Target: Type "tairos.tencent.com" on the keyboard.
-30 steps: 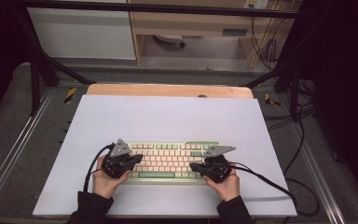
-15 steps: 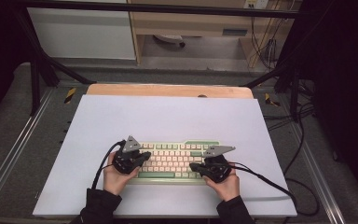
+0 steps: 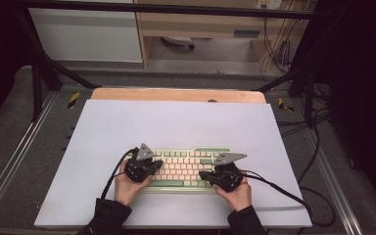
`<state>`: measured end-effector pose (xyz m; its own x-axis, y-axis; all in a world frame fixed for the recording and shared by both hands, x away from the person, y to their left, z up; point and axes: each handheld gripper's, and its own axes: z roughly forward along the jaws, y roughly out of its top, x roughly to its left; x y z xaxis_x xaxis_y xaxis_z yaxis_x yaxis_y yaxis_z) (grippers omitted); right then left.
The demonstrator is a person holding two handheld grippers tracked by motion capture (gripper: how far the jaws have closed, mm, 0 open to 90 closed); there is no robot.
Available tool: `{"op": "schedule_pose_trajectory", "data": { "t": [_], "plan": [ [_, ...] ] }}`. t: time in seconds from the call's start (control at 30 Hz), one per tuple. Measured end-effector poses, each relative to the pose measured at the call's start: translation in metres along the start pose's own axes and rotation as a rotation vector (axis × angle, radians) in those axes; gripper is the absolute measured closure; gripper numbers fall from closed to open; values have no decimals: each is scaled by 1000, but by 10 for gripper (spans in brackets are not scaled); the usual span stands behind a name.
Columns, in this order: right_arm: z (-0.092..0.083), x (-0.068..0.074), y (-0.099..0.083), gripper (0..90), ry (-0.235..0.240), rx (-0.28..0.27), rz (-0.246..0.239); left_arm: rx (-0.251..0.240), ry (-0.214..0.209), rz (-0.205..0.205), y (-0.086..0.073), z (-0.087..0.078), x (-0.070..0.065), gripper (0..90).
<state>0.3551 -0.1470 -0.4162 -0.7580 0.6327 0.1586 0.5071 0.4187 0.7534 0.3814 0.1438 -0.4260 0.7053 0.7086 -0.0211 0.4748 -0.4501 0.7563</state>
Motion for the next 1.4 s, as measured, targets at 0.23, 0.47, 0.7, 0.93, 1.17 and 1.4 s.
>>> {"op": "schedule_pose_trajectory", "data": {
  "t": [0.23, 0.47, 0.7, 0.93, 1.17, 1.4],
  "plan": [
    [0, 0, 0, 900, -2, 0, -1, 5, 0, 3, -2, 3, -1, 900],
    [-2, 0, 0, 900, -4, -6, -5, -4, -8, 6, -2, -1, -2, 900],
    [-4, 0, 1, 900, -5, -11, -6, -15, -13, 7, -5, -16, -1, 900],
    [-4, 0, 1, 900, -6, -11, -4, -26, -18, 5, -10, -29, 3, 900],
    [-3, 1, 2, 900, -3, -11, 0, -32, -9, -3, -20, -41, 8, 899],
    [0, 2, 4, 900, 4, -8, -1, -36, 5, -21, -32, -53, 15, 899]
  ]
}}
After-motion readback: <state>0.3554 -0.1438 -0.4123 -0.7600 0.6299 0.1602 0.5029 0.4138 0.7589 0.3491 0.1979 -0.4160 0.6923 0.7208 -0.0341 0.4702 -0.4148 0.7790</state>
